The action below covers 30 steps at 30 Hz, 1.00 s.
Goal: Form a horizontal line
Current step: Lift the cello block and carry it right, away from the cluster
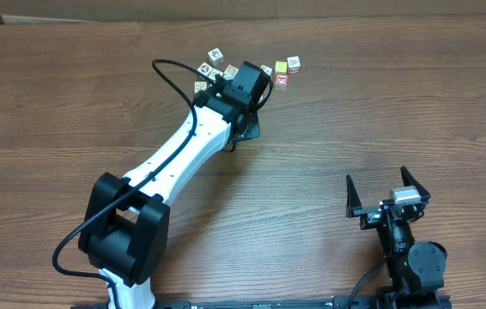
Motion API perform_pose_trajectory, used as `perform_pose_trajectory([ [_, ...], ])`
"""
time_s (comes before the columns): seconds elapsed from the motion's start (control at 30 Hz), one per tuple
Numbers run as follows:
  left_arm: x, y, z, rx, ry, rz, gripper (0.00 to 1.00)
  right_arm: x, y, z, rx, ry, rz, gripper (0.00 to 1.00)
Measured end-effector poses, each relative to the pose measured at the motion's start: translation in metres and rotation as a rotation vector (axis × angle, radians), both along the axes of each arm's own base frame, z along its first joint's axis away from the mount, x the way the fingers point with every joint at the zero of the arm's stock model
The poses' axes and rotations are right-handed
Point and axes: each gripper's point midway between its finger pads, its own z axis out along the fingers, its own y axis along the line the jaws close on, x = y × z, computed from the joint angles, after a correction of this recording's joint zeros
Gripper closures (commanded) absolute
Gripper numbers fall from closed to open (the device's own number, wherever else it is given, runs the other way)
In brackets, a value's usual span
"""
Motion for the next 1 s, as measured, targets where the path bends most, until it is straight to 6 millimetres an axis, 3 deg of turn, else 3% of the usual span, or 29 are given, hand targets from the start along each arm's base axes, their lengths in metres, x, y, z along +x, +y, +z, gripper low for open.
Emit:
perform_pose_trajectory([
  [0.2, -0.003, 0.004, -0.011, 0.007, 0.005, 0.017, 0.82, 0.0, 0.0, 0.0, 0.0, 0.0, 0.0, 0.0],
  [0.7, 0.007, 0.003, -0.01, 0.004, -0.042, 0.028, 0.83, 0.0, 0.0, 0.0, 0.0, 0.0, 0.0, 0.0],
  [1.0, 0.001, 0.006, -0.026, 0.01, -0.033, 0.028, 0.86, 0.0, 0.0, 0.0, 0.0, 0.0, 0.0, 0.0],
])
